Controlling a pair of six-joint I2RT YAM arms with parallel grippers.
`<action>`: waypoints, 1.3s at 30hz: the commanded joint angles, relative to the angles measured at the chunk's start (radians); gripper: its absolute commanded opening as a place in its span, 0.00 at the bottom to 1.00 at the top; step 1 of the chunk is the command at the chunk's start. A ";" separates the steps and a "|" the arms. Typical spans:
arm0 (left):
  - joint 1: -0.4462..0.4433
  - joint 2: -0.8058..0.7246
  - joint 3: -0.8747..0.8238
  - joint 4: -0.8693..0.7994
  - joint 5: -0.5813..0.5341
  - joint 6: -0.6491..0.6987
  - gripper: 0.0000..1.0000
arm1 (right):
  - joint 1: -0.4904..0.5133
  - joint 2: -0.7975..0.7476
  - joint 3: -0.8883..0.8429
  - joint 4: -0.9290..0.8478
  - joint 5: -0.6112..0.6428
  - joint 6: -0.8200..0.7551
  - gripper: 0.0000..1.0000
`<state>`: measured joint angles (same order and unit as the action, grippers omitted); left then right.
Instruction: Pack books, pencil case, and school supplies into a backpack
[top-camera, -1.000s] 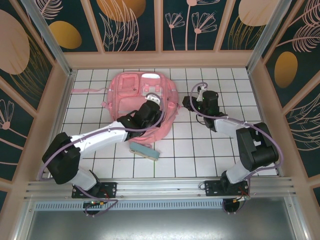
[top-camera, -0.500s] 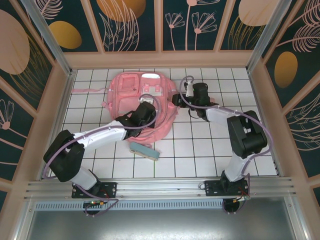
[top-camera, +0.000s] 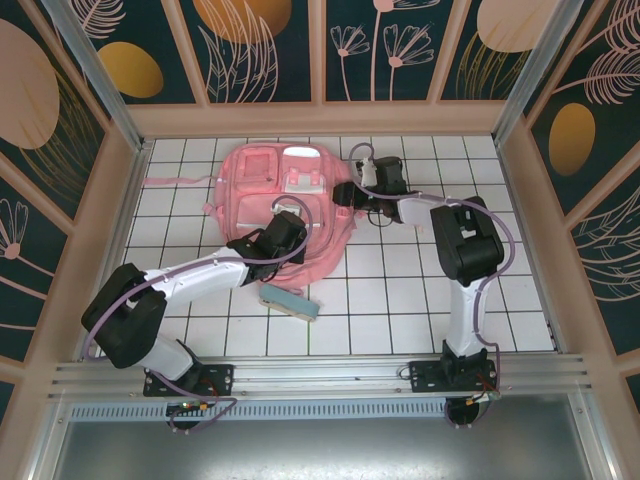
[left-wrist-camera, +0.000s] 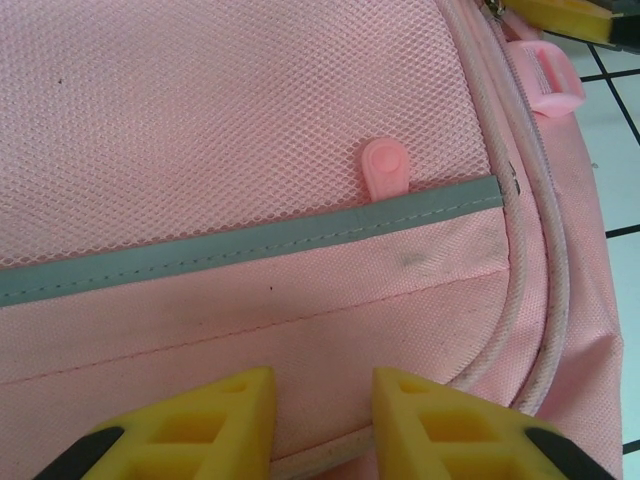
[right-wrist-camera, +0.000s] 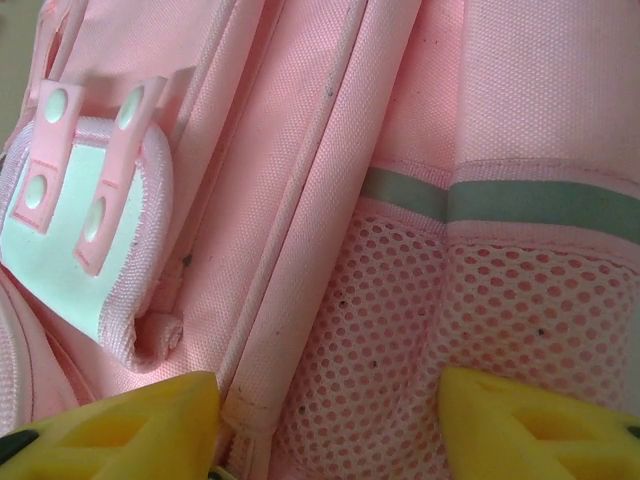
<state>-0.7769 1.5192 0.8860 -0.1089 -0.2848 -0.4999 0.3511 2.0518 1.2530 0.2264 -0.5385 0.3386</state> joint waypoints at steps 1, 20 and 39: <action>0.002 -0.005 -0.004 -0.010 0.019 -0.011 0.32 | -0.006 0.041 0.048 -0.013 -0.041 0.000 0.60; 0.003 0.015 -0.005 0.003 0.023 -0.014 0.32 | -0.016 -0.087 -0.125 0.184 -0.274 0.075 0.42; 0.002 0.036 0.006 -0.001 0.032 -0.012 0.30 | -0.020 -0.067 -0.151 0.122 -0.161 0.024 0.47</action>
<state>-0.7769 1.5429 0.8864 -0.1081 -0.2687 -0.5030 0.3290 1.9537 1.0824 0.3885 -0.7490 0.3981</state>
